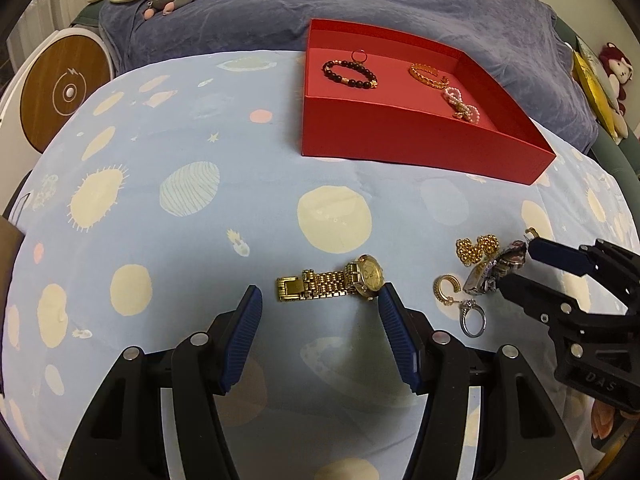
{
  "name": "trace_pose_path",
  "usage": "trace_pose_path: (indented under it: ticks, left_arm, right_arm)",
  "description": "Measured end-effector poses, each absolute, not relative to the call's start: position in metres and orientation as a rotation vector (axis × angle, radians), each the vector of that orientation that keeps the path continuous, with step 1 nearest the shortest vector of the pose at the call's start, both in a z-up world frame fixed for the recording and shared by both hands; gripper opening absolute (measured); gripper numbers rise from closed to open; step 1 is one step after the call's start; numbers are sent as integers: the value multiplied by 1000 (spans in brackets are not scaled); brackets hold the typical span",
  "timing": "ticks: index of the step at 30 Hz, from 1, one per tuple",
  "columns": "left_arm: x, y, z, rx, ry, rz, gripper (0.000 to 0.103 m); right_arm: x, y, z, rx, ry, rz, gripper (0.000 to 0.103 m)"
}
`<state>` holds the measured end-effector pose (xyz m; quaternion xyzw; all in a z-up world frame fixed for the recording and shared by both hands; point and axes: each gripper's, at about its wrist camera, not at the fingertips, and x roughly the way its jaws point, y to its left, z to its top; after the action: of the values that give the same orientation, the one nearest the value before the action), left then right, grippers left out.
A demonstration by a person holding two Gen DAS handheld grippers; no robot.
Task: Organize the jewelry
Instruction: 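Lower the right gripper onto the silver watch and close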
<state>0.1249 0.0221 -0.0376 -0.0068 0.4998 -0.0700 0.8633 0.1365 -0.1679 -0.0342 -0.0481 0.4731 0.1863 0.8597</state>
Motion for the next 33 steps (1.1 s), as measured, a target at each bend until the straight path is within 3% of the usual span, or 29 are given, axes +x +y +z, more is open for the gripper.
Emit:
trace_pose_path:
  ticks: [10, 20, 28, 33]
  left_arm:
    - [131, 29, -36, -66, 1050, -146, 58]
    - [132, 29, -35, -101, 1063, -175, 58]
    - [129, 25, -35, -92, 1064, -193, 58]
    - [129, 21, -35, -90, 1065, -203, 58]
  right_arm:
    - [129, -171, -43, 149, 1074, 379, 49]
    - [143, -177, -47, 273, 1001, 267, 48]
    - [141, -189, -49, 258, 1039, 250, 12]
    - [136, -194, -49, 276, 1060, 235, 11]
